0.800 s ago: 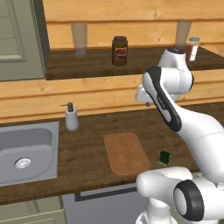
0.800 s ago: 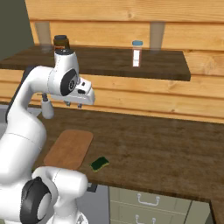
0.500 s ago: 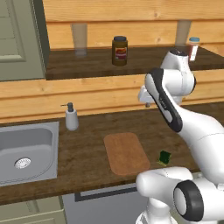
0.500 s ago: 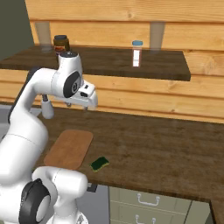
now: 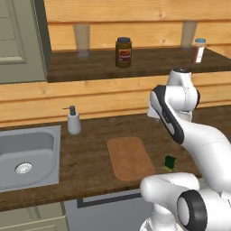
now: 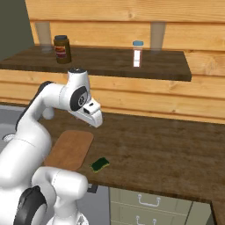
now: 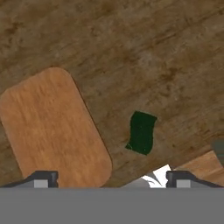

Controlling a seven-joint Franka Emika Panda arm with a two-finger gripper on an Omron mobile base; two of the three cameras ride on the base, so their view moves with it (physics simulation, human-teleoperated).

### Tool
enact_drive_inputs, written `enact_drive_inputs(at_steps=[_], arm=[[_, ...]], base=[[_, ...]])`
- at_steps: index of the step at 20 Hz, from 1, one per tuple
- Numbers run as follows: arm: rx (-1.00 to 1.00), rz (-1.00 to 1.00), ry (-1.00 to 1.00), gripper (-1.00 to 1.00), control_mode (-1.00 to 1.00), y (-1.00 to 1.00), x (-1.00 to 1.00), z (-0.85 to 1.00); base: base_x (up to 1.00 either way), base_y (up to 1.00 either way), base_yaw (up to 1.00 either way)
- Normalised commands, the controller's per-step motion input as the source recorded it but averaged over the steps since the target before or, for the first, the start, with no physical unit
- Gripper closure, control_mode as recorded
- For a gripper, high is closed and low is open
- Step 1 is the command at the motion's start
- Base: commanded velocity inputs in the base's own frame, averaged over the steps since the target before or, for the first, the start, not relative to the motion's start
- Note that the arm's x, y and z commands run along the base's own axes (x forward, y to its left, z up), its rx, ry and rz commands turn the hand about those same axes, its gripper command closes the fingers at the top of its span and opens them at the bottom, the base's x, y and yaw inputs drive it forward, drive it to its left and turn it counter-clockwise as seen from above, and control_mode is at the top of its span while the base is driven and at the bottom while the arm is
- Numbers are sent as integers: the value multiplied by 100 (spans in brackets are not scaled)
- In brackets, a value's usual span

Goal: Pick up the sponge from the counter and clean the cutting board by briefly scrubbing or pressing down on the cutting board. Once finished, release the sponge.

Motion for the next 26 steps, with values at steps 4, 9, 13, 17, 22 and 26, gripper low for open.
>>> enact_drive_inputs(at_steps=[4,9,13,17,22,26], arm=[[0,-14,23,-100,-100,-28,-15,-68],[0,0,24,-100,-100,-25,-3,-70],[0,0,12,-100,-100,-1,0,-76],[0,0,3,-100,-100,0,4,-64],[0,-1,0,-100,-100,-15,3,-57],[1,-2,0,-100,-100,-32,0,-51]], base=[[0,0,0],[0,0,0],[0,0,0],[0,0,0],[0,0,0],[0,0,0]])
